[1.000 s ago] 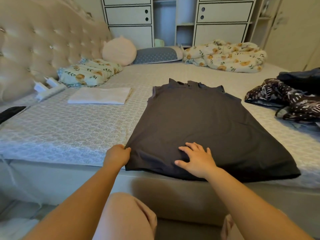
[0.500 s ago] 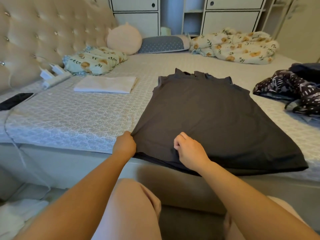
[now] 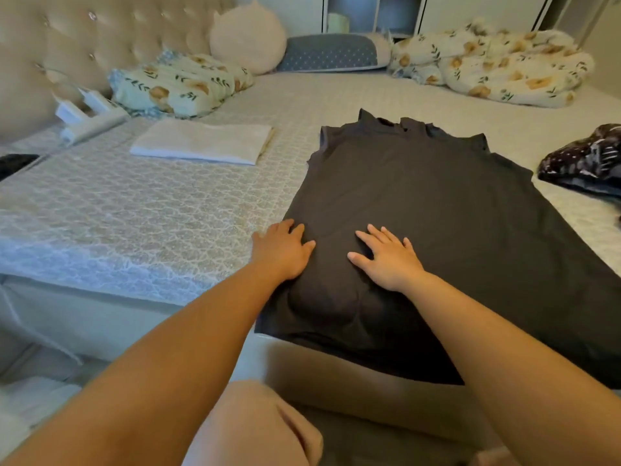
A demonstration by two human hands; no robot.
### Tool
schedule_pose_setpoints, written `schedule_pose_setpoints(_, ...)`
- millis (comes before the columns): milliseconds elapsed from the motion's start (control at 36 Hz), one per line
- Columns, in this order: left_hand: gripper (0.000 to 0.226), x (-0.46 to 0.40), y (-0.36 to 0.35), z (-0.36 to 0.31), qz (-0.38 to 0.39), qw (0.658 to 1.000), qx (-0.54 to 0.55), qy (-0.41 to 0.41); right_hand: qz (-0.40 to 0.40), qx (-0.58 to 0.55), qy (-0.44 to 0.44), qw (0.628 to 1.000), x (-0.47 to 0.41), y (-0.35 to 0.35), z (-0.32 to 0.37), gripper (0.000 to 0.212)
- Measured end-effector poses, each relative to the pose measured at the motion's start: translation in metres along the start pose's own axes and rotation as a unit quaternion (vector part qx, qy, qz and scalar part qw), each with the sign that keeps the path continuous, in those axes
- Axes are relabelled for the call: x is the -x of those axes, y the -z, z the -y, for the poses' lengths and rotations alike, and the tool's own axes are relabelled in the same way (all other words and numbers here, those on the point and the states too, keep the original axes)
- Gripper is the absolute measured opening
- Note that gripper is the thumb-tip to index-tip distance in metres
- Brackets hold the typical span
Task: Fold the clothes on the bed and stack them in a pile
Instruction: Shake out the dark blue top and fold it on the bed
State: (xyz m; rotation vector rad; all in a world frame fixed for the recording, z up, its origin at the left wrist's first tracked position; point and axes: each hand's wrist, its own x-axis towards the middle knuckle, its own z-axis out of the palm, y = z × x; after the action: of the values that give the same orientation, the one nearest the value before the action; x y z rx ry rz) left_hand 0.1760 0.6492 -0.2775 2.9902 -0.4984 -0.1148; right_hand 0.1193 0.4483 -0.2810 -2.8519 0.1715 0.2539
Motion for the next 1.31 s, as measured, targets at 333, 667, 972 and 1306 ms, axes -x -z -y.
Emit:
schedule_pose_setpoints(333, 0.075, -0.182, -0.011, -0.010, -0.024, 0.999, 0.019, -0.022, -0.063, 0.051, -0.043, 0.996, -0.176, 0.025, -0.019, 0.071)
schedule_pose_setpoints(667, 0.034, -0.307, 0.002, -0.022, -0.167, 0.957, 0.237, 0.021, -0.070, 0.039, 0.005, 0.997, -0.330, 0.060, -0.040, 0.063)
schedule_pose_setpoints(972, 0.040, -0.339, 0.032, -0.005, -0.014, 0.952, 0.289, 0.096, -0.078, 0.030, 0.028, 0.996, -0.360, 0.061, -0.047, 0.066)
schedule_pose_setpoints(1306, 0.041, -0.326, 0.004, 0.013, -0.204, 0.954, 0.177, 0.131, -0.217, -0.050, 0.015, 0.975, -0.329, 0.059, -0.043, 0.047)
